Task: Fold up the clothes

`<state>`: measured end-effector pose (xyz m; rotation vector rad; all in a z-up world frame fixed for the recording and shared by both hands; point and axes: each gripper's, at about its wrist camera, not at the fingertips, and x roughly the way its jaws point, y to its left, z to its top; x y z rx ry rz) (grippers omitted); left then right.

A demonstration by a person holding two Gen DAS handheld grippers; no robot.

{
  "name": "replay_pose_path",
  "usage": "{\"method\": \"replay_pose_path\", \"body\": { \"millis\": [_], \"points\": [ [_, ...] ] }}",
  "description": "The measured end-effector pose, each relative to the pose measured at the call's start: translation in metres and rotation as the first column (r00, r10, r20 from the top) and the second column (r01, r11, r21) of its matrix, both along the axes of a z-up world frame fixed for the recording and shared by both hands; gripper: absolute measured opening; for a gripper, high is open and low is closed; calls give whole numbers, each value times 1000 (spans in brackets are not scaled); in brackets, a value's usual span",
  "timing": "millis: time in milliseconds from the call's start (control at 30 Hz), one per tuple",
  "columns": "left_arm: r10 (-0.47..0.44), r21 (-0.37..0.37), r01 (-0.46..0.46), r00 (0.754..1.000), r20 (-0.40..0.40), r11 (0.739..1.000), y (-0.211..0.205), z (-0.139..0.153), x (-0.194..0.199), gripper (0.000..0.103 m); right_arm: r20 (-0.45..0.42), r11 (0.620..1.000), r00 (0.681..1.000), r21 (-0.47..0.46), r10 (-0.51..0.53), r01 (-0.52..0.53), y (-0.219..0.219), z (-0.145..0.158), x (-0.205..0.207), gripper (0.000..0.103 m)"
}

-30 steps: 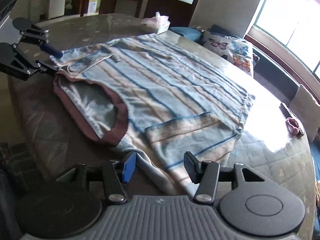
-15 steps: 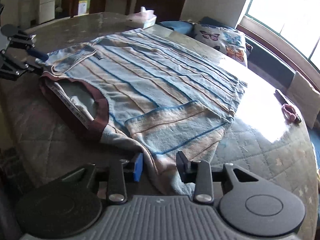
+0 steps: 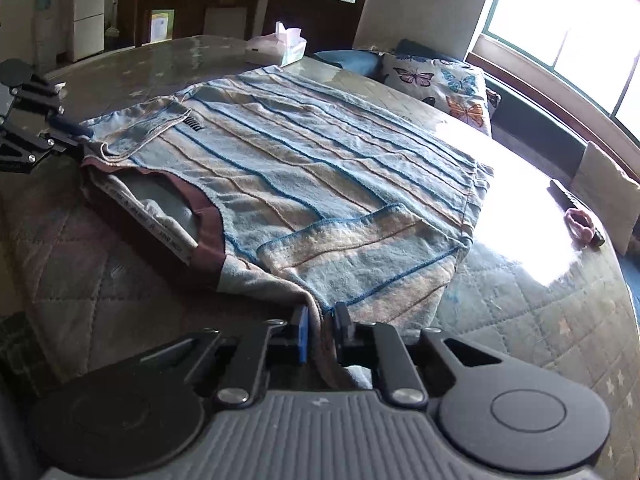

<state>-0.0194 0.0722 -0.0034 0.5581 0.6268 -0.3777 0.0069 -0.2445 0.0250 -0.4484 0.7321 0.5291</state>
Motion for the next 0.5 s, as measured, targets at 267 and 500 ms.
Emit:
{"method": "replay_pose_path", "body": {
  "millis": [267, 500],
  "points": [
    [53, -73, -46, 995, 89, 996, 5, 33, -24, 6, 64, 998, 997, 52, -39, 36, -6, 18, -19, 7],
    [74, -126, -52, 982, 173, 991, 11, 79, -79, 6, 135, 995, 991, 97, -19, 5, -21, 59, -79, 6]
  ]
}}
